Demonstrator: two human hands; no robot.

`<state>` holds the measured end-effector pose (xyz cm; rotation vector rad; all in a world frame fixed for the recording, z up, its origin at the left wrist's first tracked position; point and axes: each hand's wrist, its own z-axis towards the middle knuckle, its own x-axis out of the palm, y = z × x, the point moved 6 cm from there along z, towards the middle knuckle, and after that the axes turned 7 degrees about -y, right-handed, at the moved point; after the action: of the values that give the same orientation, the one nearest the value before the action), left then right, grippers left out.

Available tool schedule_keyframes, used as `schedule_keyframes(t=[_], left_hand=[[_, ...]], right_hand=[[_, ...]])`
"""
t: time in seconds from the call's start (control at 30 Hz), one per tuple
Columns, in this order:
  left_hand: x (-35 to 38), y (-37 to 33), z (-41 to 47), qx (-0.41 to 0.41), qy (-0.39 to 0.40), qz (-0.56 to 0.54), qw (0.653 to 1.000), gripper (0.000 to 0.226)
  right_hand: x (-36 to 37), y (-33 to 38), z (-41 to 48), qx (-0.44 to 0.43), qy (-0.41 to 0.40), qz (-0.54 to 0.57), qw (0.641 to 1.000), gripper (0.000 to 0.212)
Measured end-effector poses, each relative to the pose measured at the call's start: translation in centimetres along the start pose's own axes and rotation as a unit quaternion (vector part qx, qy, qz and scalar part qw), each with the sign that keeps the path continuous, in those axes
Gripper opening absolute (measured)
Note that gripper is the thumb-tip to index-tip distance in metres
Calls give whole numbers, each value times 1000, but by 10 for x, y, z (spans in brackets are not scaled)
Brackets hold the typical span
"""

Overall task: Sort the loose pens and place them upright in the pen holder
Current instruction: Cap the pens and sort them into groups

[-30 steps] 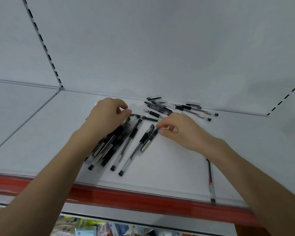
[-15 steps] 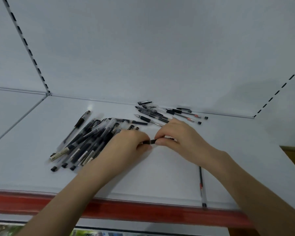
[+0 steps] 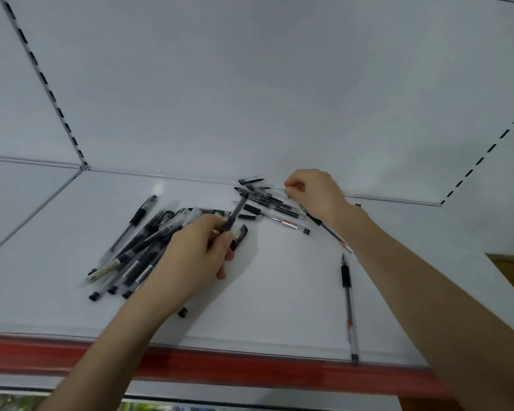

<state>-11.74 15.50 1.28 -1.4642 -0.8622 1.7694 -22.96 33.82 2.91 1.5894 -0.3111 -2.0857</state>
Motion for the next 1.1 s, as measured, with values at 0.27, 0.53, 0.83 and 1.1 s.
schedule_keyframes(t=[0.27, 0.53, 0.83, 1.1], left_hand=[[-13, 3, -8, -19, -7, -72, 997, 12], [0, -18, -11, -16, 18, -199, 980, 11], [20, -43, -15, 11, 72, -239, 968, 11], [20, -45, -17, 16, 78, -235, 969, 12]], right_hand=[[16, 14, 13, -40, 41, -138, 989, 20], [-41, 23, -26, 84, -32, 360, 929, 27], [-69, 34, -62, 98, -46, 498, 861, 20], [-70, 34, -69, 99, -67, 515, 849, 16]])
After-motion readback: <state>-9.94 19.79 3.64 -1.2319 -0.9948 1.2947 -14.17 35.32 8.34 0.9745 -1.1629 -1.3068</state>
